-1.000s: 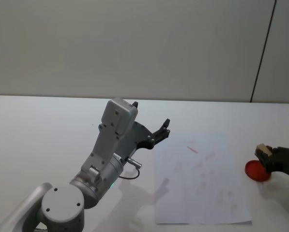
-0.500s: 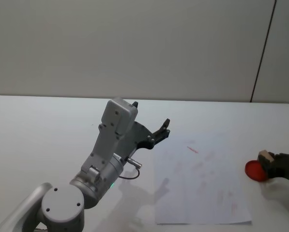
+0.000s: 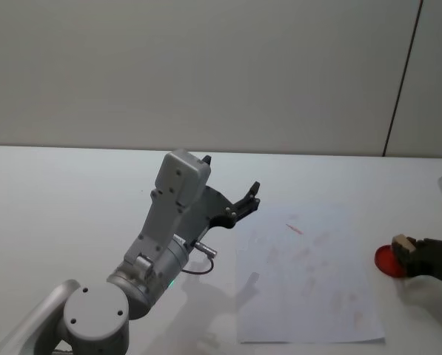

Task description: Use the one hand to pick up the stamp and affix it onto the A4 paper.

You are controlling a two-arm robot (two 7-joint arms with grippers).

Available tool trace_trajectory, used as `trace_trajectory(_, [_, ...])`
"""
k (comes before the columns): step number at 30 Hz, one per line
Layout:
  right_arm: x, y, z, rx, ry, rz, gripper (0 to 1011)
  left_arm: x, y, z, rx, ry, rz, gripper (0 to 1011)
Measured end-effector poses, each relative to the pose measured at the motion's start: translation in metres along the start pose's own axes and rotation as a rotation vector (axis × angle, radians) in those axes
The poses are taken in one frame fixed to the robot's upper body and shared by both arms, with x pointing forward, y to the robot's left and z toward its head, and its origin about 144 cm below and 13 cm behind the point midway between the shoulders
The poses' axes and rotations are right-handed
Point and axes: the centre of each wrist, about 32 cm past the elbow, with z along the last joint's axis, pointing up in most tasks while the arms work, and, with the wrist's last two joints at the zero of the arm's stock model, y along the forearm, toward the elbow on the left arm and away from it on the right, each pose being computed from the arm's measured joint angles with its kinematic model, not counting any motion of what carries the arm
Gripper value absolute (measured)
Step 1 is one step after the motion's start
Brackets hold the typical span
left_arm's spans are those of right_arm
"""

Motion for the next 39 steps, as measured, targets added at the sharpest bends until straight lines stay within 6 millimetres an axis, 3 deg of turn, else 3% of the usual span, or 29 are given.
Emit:
trace_trajectory(6, [0.0,0.0017,-0.0009,-0.001,-0.004,0.004,252,0.0,0.0,0.0,0.0,0.0,0.0,1002])
trace_trajectory(12, [0.0,0.0026,-0.0012,-0.002,-0.007,0.007,495,0.0,0.0,0.0,0.0,0.0,0.0,1002])
trace_trajectory(29, [-0.0001,0.0036,-0.0016,0.0,-0.012,0.009,976,0.0,0.0,0.0,0.0,0.0,0.0,1002])
trace_trajectory(39, [-0.003,0.0013,0.0007,0.054,-0.046,0.013,1001,0.0,0.0,0.0,0.0,0.0,0.0,1002])
